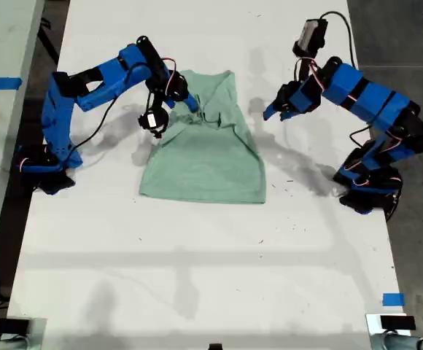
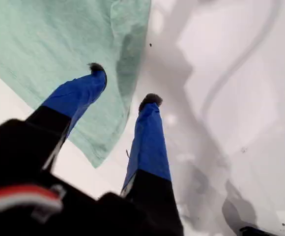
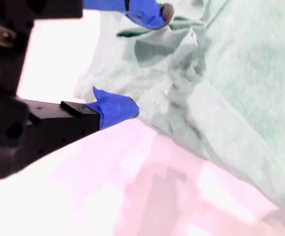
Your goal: Fold tshirt
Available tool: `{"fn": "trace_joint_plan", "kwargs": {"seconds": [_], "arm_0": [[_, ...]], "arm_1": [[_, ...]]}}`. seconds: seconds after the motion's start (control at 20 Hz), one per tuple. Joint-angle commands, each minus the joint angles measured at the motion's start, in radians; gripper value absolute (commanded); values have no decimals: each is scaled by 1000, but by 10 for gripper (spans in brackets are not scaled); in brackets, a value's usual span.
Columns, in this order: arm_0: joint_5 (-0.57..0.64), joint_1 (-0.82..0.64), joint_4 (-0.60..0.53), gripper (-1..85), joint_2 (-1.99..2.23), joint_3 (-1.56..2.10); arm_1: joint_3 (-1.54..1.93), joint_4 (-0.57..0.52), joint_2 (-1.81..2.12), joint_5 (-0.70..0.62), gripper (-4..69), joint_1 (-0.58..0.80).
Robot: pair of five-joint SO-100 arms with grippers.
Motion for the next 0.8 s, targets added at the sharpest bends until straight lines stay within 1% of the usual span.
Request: {"fn": "trace_joint_plan", "kwargs": {"seconds": [0.0,0.05,0.2,0.3,0.45,0.6,0.75], "arm_0": [[-37,28,64,219,267,179],[-61,48,66,216,337,275],[-147,114,6,207,535,589],[-216,163,-57,209,664,798],[-339,244,-117,206,818,1029],[-413,305,-149,211,877,1126],[-446,336,-160,212,871,1126]], "arm_1": [[17,2,81,5,194,-48],[44,2,103,15,204,-64],[118,6,183,54,229,-117],[163,11,225,86,244,-164],[249,11,281,147,248,-244],[321,-51,270,209,255,-341],[373,-121,229,249,257,-402]]}}
